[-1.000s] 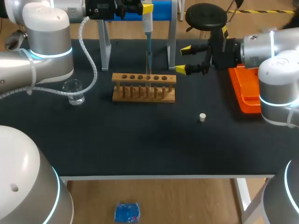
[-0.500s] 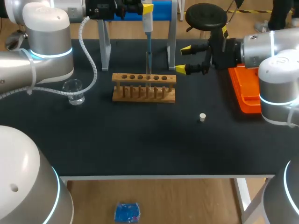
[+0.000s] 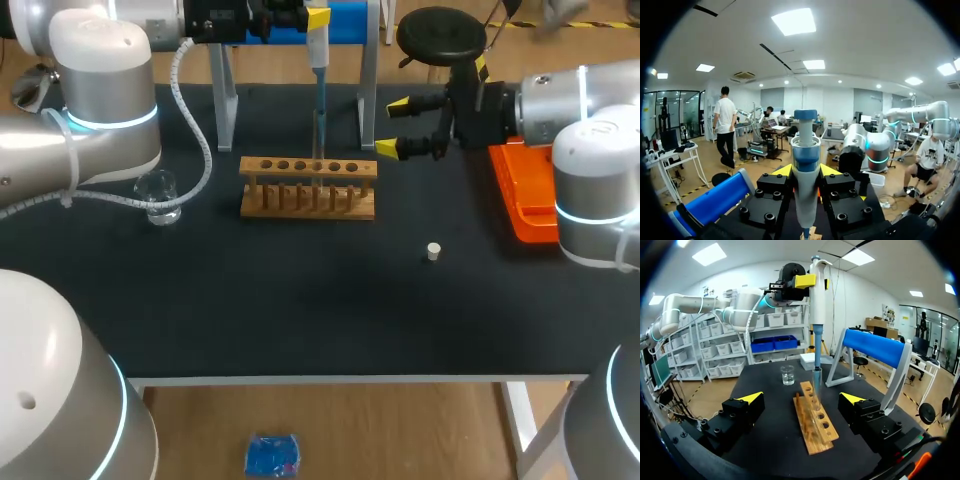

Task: Invert the test tube, pick up the pipette, mount the tip to pipette, aspirate from beaker and dispense into the tube, eject the tip, return the pipette, and cap with the stopper.

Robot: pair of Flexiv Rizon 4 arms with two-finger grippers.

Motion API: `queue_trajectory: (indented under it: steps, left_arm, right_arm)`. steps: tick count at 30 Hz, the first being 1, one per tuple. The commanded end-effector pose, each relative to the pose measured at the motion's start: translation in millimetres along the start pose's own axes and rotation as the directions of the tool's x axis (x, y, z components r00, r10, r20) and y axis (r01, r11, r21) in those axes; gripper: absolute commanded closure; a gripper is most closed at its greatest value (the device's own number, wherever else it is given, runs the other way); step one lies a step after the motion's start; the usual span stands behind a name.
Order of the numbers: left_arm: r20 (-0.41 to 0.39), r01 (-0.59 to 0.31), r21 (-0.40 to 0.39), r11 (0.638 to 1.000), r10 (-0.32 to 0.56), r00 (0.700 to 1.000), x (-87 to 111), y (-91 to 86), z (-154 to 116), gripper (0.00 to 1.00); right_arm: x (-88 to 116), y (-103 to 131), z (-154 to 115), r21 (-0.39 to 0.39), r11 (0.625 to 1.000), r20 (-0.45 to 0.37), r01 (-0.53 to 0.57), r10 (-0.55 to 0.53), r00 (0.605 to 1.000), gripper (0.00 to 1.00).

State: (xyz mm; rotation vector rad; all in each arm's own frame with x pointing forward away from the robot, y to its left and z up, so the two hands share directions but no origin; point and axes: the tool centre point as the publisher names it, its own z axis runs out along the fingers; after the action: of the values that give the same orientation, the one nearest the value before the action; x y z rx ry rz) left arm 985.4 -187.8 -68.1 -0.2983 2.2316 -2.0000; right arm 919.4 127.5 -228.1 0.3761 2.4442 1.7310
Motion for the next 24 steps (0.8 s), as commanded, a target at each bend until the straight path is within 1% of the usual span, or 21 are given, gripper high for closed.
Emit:
queue_trajectory:
  steps: [1, 24]
  left_arm:
    - [0.007, -0.003, 0.0, 1.0, 0.003, 1.0, 3.4, -2.3, -2, 1.0]
    - [0.018, -0.03, -0.023, 0.999, 0.03, 0.999, 6.9, -18.2, -3, 1.0]
  right_arm:
    - [0, 0, 0, -0.001, 1.0, 0.002, 0.0, 0.0, 1.0, 0.0]
    - [0, 0, 0, -0.001, 1.0, 0.002, 0.0, 0.0, 1.0, 0.0]
